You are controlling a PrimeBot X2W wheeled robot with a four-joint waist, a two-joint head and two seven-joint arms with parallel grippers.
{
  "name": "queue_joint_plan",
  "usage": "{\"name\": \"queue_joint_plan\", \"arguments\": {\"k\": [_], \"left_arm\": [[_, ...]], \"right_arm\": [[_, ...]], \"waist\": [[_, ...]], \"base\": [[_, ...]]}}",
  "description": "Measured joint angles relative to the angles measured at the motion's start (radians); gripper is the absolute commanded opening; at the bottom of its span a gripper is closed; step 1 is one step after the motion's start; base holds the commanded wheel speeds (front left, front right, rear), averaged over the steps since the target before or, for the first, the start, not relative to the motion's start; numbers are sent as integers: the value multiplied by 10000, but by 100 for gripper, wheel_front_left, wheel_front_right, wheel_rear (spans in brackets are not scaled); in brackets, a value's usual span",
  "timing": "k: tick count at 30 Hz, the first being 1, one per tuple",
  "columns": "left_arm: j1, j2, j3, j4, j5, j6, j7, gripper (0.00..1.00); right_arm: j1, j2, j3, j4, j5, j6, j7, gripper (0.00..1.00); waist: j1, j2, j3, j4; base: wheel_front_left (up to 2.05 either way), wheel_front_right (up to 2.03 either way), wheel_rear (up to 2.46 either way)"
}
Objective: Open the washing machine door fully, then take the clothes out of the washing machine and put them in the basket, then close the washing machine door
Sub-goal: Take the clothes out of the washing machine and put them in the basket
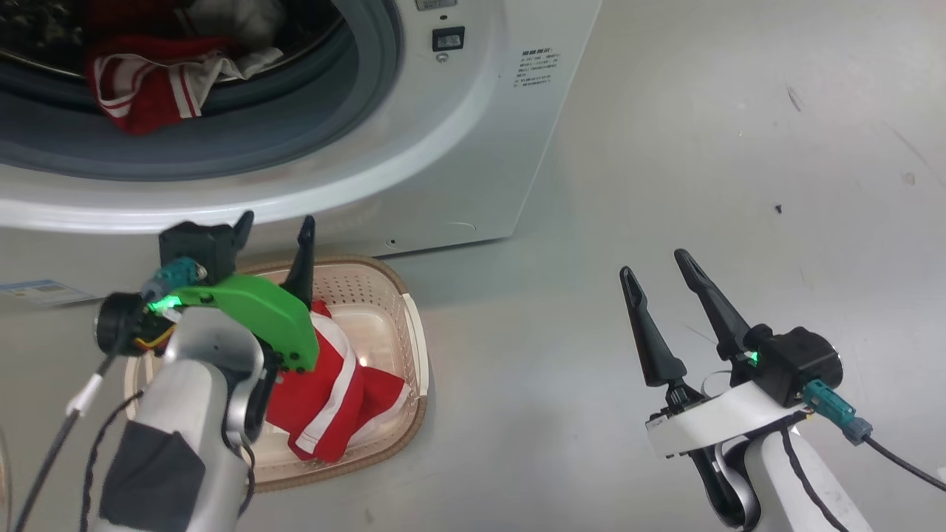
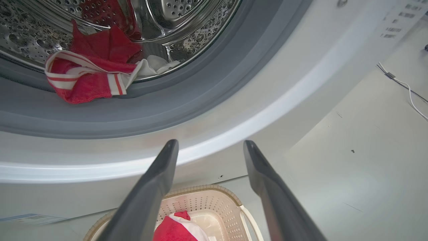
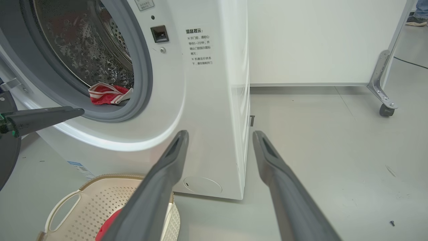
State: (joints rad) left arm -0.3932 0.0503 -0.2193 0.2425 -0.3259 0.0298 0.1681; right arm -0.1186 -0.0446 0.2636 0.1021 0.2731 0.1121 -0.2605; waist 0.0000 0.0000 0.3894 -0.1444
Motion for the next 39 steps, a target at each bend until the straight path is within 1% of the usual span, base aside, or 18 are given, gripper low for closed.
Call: {"name": "queue_joint_plan", "arguments": {"k": [2, 6, 12, 19, 21, 26, 34, 39], "left_arm": [[-477, 113, 148, 128, -2, -6, 276, 100], [-1447, 518, 424, 368, 10, -12, 706, 100], [-2712, 1087, 832, 690, 127, 17, 1083, 100], [-3817, 2077, 1287, 1193, 602, 176, 1321, 100], [-4138, 2278, 1383, 1325, 698, 182, 1363, 100], [-4814, 2608, 1603, 1611, 729, 268, 1427, 100], [-5562, 3149, 1724, 2173, 1020, 355, 2011, 100], [-5958, 3172, 1586, 2558, 1062, 353, 2406, 100]], "right_arm": [[-215, -2, 69, -40, 151, 2, 0, 100], [-558, -4, 173, -79, 443, 8, 0, 100], [-937, -8, 370, -88, 744, 8, -2, 100], [-1331, -8, 767, -81, 1181, 10, 0, 100], [-1406, -8, 832, -75, 1292, 10, -2, 100], [-1490, -8, 1001, -21, 1595, 8, -2, 100], [-1652, -4, 1189, -17, 1875, -6, 0, 100], [-1656, -2, 1166, 10, 2002, -15, -2, 100]], "waist": [[1, 0, 271, -96], [1, 0, 780, -322], [1, 0, 1399, -724], [1, 0, 1846, -1305], [1, 0, 1947, -1470], [1, 0, 2164, -1878], [1, 0, 2456, -2465], [1, 0, 2605, -2671]], "base": [[0, 0, 0], [0, 0, 0], [0, 0, 0], [0, 0, 0], [0, 0, 0], [0, 0, 0], [0, 0, 0], [0, 0, 0]]}}
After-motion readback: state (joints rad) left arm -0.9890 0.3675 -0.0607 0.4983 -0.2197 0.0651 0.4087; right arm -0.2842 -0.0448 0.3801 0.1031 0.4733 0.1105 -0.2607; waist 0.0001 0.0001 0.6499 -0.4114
